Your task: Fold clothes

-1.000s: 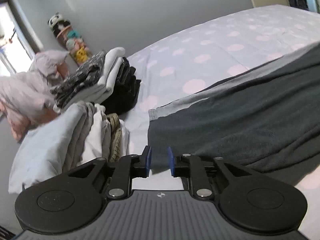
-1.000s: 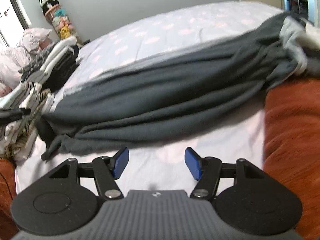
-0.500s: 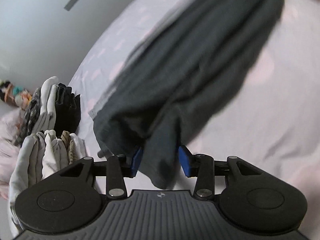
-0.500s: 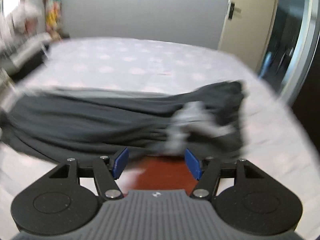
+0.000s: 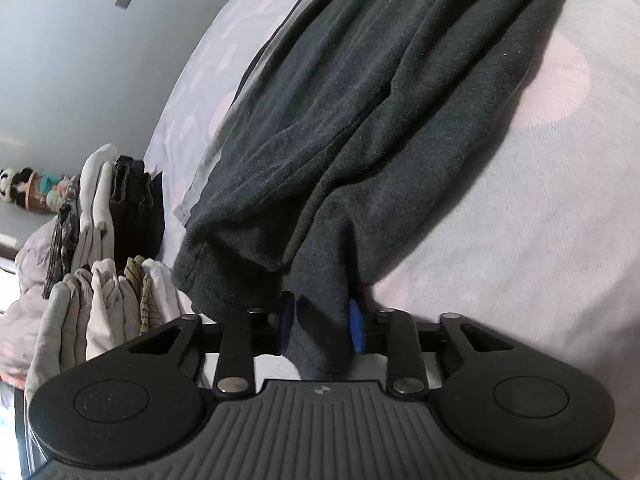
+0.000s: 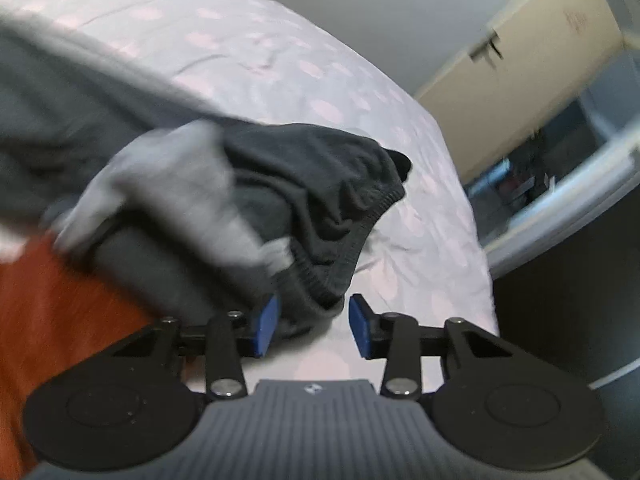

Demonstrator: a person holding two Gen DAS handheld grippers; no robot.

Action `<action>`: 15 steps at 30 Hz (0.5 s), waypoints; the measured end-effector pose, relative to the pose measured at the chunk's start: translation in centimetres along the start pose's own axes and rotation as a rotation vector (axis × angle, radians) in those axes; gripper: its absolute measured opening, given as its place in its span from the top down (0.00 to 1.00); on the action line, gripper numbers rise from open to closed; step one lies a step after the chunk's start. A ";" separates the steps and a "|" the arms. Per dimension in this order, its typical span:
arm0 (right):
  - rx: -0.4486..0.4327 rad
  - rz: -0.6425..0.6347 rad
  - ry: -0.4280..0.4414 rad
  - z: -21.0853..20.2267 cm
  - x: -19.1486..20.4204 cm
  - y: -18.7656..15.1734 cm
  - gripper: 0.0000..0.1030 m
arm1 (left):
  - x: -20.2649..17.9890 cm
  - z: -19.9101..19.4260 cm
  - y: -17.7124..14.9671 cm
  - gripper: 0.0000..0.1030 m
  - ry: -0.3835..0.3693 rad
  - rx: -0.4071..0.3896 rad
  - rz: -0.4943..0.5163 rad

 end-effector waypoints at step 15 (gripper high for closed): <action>0.051 0.527 0.257 3.7 -2.4 0.2 0.93 | 5.0 -2.5 0.4 0.93 0.092 -0.043 -0.260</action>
Point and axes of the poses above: each gripper's, at about its wrist camera, not at the fingertips, and z roughly the way its jaws point, x to its left, y to its top, the point moved 7 cm from there along z, roughly the way its jaws point, and after that the axes turned 3 degrees about -z, right-handed, at the moved point
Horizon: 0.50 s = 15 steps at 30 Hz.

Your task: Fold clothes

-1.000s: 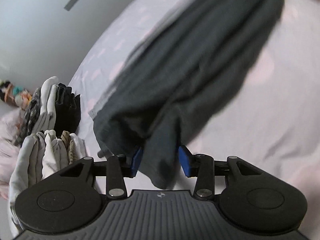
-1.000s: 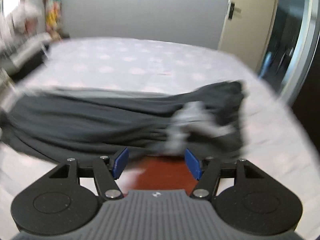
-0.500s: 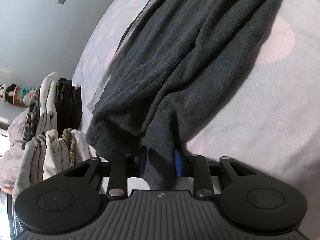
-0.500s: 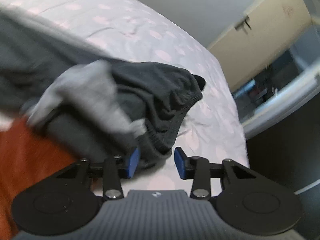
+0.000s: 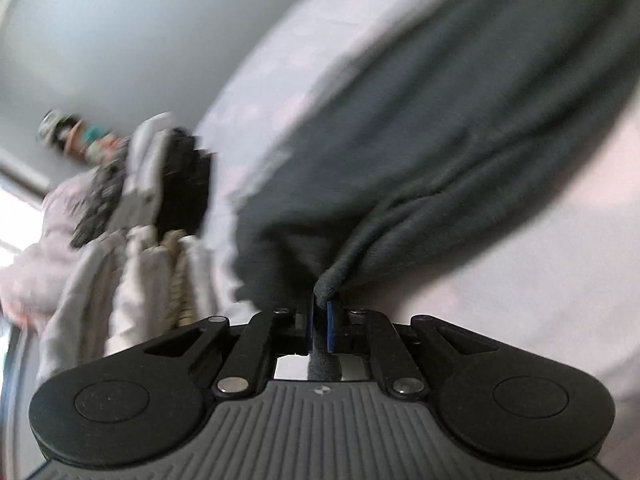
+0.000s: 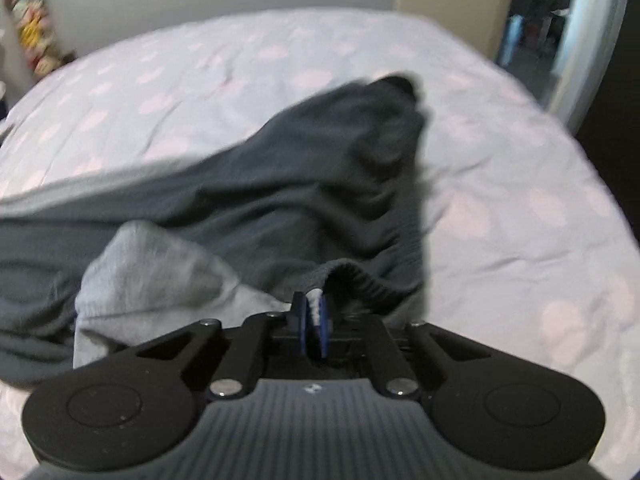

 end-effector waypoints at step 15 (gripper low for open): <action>-0.237 0.320 -0.260 -13.0 -11.3 2.8 0.95 | 14.4 -5.9 0.3 0.94 0.037 -0.034 -0.238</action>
Point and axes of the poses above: each gripper's, at about its wrist camera, not at the fingertips, and z roughly the way its jaws point, x to its left, y to its top, the point moved 7 cm from there along z, roughly the way its jaws point, and after that the axes turned 3 degrees about -z, right-handed, at the moved point
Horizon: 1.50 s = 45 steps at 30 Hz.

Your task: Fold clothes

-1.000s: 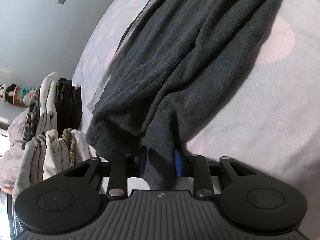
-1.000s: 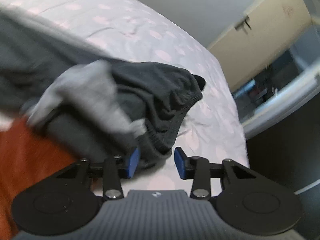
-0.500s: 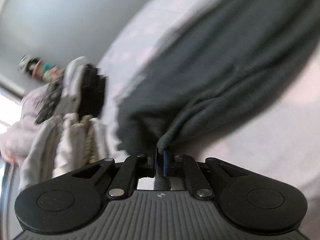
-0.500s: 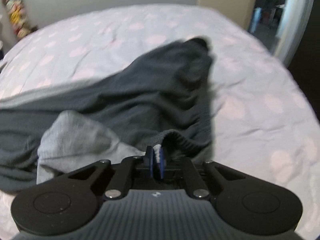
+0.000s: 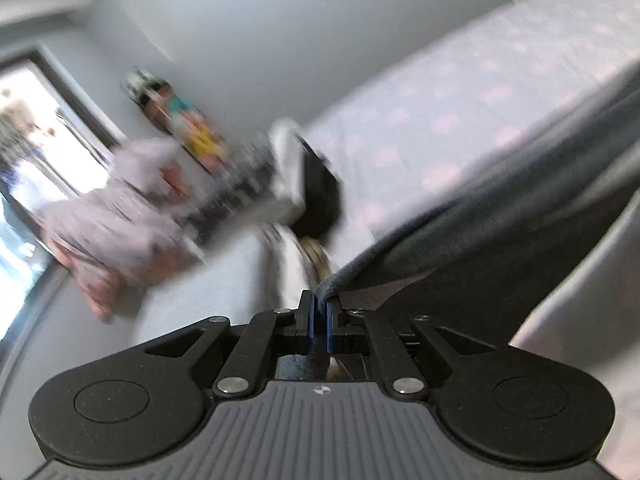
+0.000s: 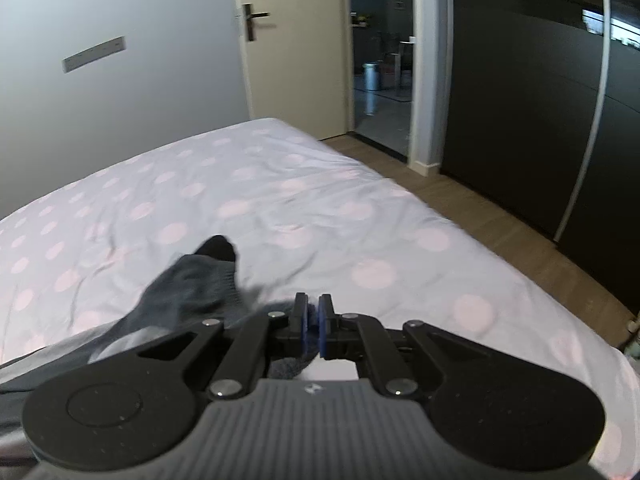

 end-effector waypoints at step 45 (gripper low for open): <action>0.273 -0.849 0.777 -13.7 43.0 -23.8 0.62 | -11.6 3.6 -9.7 0.64 -0.018 -0.073 0.258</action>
Point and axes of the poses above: each gripper's, at about its wrist camera, not at the fingertips, and z roughly the way its jaws point, x to its left, y to its top, the point moved 7 cm from there along z, roughly the way its jaws point, and after that the axes turned 3 degrees about -z, right-handed, at the moved point
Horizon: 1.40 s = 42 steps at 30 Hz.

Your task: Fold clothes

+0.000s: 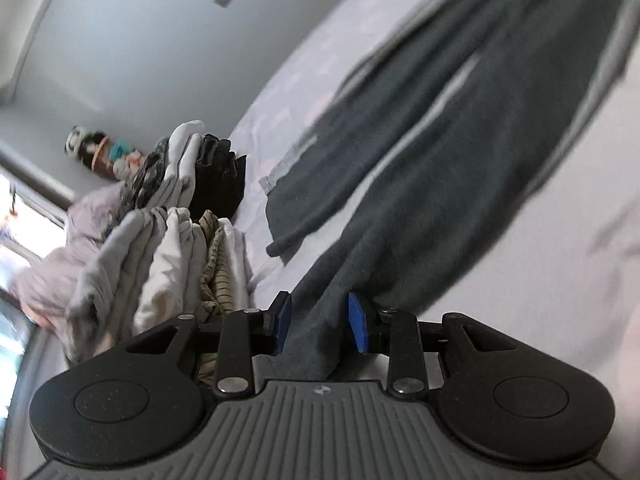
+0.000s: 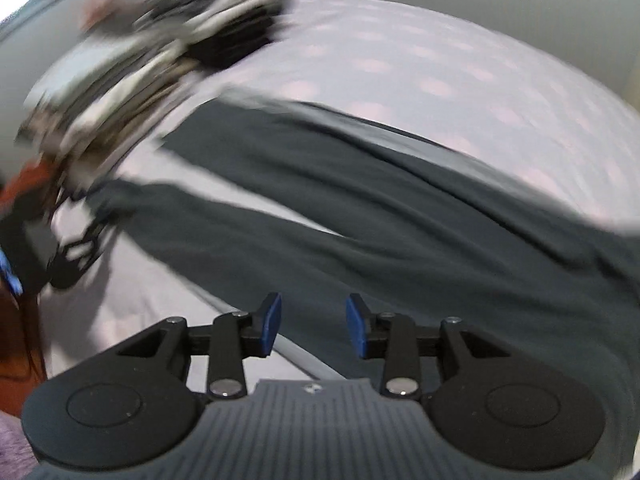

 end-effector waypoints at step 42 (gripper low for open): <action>0.027 -0.412 0.123 15.1 16.5 0.9 0.69 | 2.2 -0.1 -1.7 0.64 -0.112 0.013 -0.183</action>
Point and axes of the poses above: each gripper's, at about its wrist camera, not at the fingertips, and z roughly the way its jaws point, x to its left, y to its top, the point moved 7 cm from there along z, roughly the way its jaws point, and after that the axes turned 3 degrees about -z, right-handed, at the moved point
